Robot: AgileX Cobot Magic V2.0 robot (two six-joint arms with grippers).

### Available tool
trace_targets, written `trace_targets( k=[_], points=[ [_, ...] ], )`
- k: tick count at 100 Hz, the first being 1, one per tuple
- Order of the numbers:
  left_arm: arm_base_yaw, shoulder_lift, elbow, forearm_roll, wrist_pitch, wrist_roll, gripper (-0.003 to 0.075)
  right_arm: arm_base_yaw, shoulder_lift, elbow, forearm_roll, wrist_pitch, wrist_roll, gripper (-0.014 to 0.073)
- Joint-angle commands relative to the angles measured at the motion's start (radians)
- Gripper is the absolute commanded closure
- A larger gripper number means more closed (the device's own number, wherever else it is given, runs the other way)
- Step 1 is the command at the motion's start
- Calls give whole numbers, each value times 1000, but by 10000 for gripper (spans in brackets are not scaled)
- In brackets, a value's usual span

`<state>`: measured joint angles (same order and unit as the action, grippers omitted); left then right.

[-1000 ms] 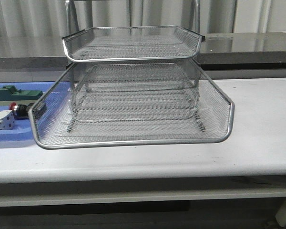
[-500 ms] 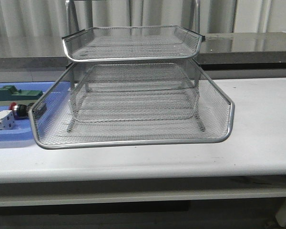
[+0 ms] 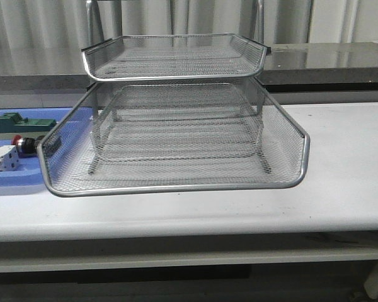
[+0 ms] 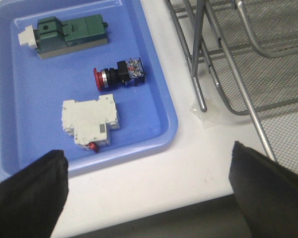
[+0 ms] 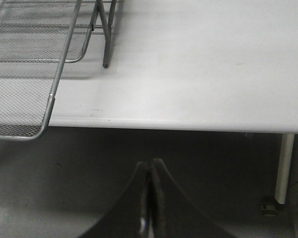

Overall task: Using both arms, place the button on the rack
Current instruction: 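Move the left gripper toward the blue tray of parts, then lower the left gripper over the red-capped push button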

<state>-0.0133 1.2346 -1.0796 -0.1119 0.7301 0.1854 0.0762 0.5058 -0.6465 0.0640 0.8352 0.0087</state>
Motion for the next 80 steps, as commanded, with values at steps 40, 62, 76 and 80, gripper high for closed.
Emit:
trace_targets(
  k=[40, 62, 76, 80],
  points=[
    [2, 381, -498, -18, 71, 417, 102, -8, 2, -32, -4, -60, -9, 664],
    [2, 610, -790, 5, 205, 452, 102, -8, 2, -32, -4, -60, -9, 664],
    [2, 724, -916, 32, 278, 494, 102, -8, 2, -32, -4, -60, -9, 664],
    [2, 751, -941, 40, 289, 510, 102, -8, 2, -32, -4, -60, -9, 664]
  ],
)
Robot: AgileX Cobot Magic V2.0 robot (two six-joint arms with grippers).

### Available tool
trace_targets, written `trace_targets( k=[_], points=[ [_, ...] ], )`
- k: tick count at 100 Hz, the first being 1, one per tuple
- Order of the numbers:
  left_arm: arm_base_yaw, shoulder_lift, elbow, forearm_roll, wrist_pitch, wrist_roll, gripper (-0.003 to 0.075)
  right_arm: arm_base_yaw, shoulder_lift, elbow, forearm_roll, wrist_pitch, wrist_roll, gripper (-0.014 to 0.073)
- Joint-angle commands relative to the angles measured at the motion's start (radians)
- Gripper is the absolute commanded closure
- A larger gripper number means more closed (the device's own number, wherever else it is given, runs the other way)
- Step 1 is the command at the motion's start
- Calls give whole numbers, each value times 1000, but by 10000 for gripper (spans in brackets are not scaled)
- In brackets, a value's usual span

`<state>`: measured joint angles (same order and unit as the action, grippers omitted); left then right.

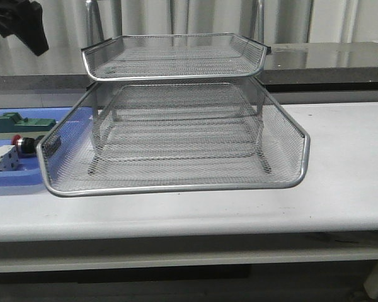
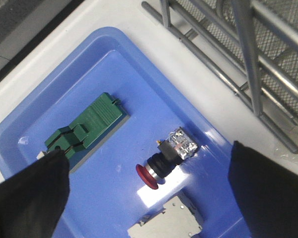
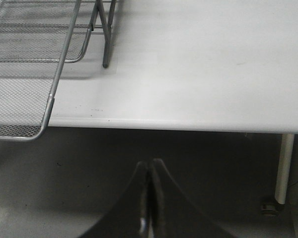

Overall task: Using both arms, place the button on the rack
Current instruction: 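Lower the left gripper over the red-capped push button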

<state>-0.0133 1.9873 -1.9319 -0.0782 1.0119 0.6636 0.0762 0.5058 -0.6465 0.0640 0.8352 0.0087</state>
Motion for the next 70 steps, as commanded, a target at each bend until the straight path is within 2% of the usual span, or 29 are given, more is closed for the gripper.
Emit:
trace_targets(
  k=[1, 29, 70],
  points=[
    [2, 3, -92, 10, 10, 37, 102, -8, 2, -32, -4, -60, -9, 664],
    [4, 119, -128, 12, 21, 150, 102, -8, 2, -32, -4, -60, -9, 664],
    [4, 223, -128, 57, 36, 203, 102, -8, 2, -32, -4, -60, -9, 664]
  ],
)
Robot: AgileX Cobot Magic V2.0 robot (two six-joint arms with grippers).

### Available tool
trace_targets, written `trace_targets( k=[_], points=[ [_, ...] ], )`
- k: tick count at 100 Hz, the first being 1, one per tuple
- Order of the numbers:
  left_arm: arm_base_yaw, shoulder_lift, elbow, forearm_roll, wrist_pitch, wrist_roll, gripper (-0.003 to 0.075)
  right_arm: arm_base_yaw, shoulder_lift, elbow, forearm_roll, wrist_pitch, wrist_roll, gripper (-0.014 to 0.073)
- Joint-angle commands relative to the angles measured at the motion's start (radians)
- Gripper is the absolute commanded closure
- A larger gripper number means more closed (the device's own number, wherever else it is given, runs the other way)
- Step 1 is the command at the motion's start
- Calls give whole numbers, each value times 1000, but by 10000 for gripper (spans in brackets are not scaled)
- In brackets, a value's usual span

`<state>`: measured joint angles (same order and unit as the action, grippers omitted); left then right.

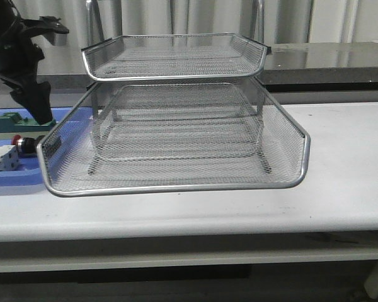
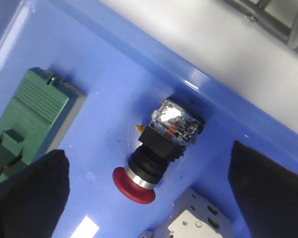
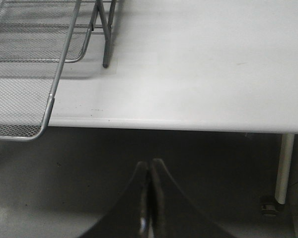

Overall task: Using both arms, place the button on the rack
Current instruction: 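Lower the left gripper over the red-capped push button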

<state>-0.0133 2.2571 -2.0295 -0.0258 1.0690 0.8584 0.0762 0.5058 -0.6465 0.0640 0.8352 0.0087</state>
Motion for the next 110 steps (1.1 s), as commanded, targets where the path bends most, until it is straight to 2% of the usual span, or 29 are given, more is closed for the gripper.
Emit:
trace_targets(
  k=[1, 55, 89, 110],
  points=[
    [4, -44, -30, 5, -21, 8, 102, -8, 2, -32, -4, -60, -9, 664],
    [2, -23, -30, 1, -37, 8, 102, -8, 2, -32, -4, -60, -9, 664],
    [2, -23, -30, 4, -111, 10, 102, -8, 2, -32, -4, -60, -9, 664],
    [2, -23, -30, 4, -104, 52, 102, -8, 2, -32, -4, -60, -9, 664]
  ],
)
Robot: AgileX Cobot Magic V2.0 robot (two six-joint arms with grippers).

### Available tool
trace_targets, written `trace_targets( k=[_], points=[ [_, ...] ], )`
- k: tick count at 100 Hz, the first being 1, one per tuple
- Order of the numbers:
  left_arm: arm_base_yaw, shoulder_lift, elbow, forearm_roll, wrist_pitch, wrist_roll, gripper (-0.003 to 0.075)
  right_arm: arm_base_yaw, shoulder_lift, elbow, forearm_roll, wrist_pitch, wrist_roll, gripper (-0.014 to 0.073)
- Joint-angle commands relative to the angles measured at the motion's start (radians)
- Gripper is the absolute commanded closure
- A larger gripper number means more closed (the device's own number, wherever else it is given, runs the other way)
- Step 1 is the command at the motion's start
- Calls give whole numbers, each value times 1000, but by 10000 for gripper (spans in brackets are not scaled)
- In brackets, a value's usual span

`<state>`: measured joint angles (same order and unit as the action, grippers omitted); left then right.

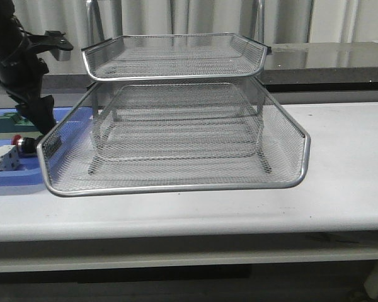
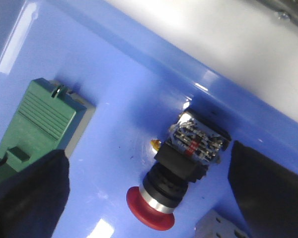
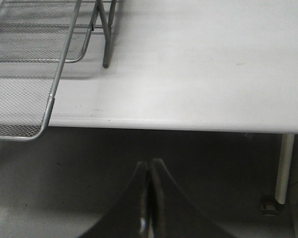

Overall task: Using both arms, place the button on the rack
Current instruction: 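Lower the left gripper over the red-capped push button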

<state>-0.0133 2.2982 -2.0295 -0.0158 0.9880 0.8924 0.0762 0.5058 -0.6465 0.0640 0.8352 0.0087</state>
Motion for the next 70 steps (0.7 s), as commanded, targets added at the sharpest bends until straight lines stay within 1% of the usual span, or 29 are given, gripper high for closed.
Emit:
trace_targets(
  k=[1, 30, 38, 70],
  points=[
    [2, -64, -30, -6, -23, 22, 102, -8, 2, -32, -4, -60, -9, 664],
    [2, -63, -30, -7, -27, 34, 102, -8, 2, -32, -4, -60, -9, 664],
    [4, -60, -30, -7, -29, 58, 102, -8, 2, -32, -4, -60, -9, 664],
    [4, -8, -29, -7, -31, 58, 102, -8, 2, -32, -4, -60, -9, 664]
  ],
)
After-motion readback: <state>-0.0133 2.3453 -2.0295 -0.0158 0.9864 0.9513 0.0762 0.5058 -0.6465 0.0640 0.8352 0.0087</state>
